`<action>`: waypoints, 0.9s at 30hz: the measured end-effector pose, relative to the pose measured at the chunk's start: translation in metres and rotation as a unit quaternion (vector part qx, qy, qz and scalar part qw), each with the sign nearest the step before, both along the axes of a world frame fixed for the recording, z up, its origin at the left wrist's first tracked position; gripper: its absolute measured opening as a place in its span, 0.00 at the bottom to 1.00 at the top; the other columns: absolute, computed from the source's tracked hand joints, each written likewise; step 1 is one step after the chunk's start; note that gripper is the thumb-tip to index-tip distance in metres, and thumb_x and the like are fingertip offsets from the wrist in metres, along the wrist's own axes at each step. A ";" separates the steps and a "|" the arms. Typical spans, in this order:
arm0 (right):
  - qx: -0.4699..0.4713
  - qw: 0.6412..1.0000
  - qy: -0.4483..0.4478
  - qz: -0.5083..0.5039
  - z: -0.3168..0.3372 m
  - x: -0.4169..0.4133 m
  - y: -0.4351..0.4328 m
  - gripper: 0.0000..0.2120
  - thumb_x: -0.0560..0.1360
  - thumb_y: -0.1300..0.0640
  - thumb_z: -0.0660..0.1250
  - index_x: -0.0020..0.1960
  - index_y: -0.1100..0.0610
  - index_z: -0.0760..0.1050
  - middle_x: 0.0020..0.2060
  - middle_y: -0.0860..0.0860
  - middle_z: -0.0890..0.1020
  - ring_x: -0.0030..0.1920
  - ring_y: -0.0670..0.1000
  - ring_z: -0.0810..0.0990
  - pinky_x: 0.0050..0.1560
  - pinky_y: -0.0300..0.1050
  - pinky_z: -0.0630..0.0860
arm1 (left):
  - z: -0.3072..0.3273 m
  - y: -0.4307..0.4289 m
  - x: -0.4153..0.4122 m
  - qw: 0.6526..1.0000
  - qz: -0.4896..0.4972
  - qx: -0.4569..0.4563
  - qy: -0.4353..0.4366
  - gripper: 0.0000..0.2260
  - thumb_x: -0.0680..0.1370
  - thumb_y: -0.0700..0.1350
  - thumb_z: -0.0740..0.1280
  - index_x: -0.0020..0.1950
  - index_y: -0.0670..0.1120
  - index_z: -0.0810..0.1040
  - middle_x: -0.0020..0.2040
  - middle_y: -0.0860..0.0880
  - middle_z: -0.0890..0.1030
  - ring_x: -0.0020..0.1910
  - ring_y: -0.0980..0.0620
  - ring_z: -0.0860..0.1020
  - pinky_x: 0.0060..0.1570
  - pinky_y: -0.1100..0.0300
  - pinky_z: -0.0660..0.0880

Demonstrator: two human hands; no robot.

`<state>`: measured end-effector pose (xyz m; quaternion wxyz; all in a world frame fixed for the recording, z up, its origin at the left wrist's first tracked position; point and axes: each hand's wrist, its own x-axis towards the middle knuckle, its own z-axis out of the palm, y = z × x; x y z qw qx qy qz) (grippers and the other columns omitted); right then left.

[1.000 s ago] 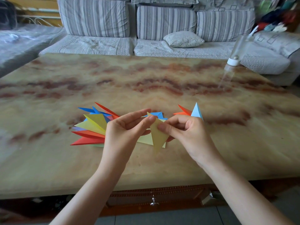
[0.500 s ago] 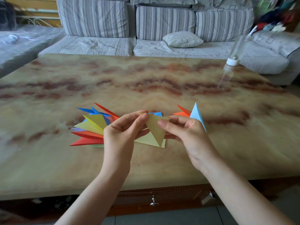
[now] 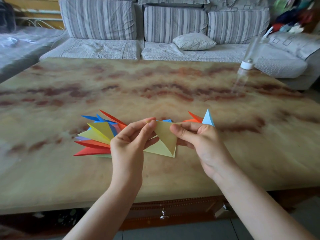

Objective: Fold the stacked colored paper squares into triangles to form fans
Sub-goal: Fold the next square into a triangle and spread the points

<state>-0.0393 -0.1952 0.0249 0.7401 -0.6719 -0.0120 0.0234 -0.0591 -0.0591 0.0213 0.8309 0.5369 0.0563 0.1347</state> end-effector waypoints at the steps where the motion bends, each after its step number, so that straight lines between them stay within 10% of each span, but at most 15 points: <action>1: 0.006 1.000 -0.002 0.005 0.000 0.000 -0.001 0.13 0.63 0.52 0.72 0.43 0.59 0.84 0.39 0.54 0.86 0.40 0.50 0.83 0.54 0.49 0.79 | 0.000 0.000 0.000 1.000 0.003 0.000 -0.001 0.04 0.73 0.38 0.69 0.45 0.42 0.82 0.37 0.52 0.85 0.37 0.57 0.83 0.38 0.66 0.79; 6: 0.031 0.999 -0.028 0.023 0.002 -0.002 -0.002 0.07 0.73 0.62 0.67 0.42 0.57 0.84 0.36 0.49 0.85 0.38 0.45 0.83 0.42 0.38 0.79 | -0.001 -0.001 -0.001 1.000 0.015 -0.002 -0.002 0.04 0.72 0.39 0.69 0.45 0.42 0.82 0.38 0.52 0.85 0.37 0.57 0.83 0.38 0.66 0.78; 15: 0.022 0.999 0.009 0.031 -0.002 -0.002 0.000 0.15 0.65 0.53 0.71 0.48 0.61 0.83 0.42 0.57 0.86 0.43 0.53 0.84 0.51 0.46 0.81 | 0.000 0.003 -0.001 0.999 0.042 -0.016 -0.005 0.03 0.73 0.38 0.69 0.45 0.42 0.82 0.36 0.52 0.85 0.37 0.58 0.83 0.37 0.66 0.78; 27: 0.000 0.999 -0.037 -0.023 -0.002 0.000 -0.001 0.03 0.71 0.64 0.70 0.40 0.61 0.83 0.34 0.51 0.84 0.37 0.48 0.82 0.48 0.44 0.80 | -0.002 0.017 0.009 0.996 -0.057 0.027 0.069 0.04 0.74 0.42 0.69 0.46 0.44 0.83 0.37 0.52 0.82 0.37 0.57 0.80 0.44 0.62 0.80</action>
